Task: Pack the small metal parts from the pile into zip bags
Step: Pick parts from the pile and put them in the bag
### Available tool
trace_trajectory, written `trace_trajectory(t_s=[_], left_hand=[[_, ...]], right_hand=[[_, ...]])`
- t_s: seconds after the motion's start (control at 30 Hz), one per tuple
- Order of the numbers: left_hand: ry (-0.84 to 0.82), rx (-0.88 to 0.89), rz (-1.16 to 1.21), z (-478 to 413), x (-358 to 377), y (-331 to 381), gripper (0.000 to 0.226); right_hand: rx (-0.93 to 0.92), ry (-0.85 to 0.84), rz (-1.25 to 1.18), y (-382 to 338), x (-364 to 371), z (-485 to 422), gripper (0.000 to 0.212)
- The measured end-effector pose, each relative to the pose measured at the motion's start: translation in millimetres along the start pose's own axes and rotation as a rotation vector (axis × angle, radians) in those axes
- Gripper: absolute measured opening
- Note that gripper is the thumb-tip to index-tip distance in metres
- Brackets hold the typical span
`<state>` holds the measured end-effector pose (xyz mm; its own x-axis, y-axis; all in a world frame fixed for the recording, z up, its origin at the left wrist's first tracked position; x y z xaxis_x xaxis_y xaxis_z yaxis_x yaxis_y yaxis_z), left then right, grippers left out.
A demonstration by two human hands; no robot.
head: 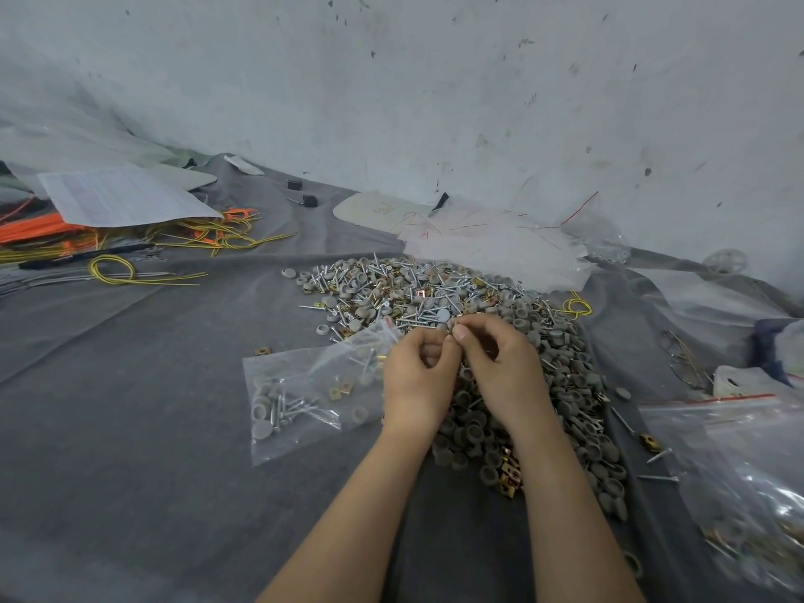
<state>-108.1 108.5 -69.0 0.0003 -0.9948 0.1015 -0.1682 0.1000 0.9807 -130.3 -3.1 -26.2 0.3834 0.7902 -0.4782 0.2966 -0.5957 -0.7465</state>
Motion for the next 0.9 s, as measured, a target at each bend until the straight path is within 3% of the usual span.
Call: trace_trajectory(t_s=[0.67,0.9], left_hand=[[-0.011,-0.013,0.004,1.7,0.6,3.2,0.026],[0.002,0.016,-0.139,0.0,-2.1,1.9,0.028]], right_hand=[[0.019,0.010,-0.024,3.9,-2.2,-1.6,0.011],[0.059,-0.036,-0.014,5.2,-0.6,-0.4,0.009]])
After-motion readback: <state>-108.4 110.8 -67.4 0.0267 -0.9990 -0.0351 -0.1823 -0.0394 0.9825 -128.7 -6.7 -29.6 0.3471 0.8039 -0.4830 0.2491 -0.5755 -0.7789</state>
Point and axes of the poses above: each hand's wrist, its own z-axis away from the middle knuckle, its own x-axis out of the palm, y = z × x, the point moved 8 cm from there along -z, towards the middle knuckle, and after that the axes turned 1 degree about -y, right-handed, at the moved point
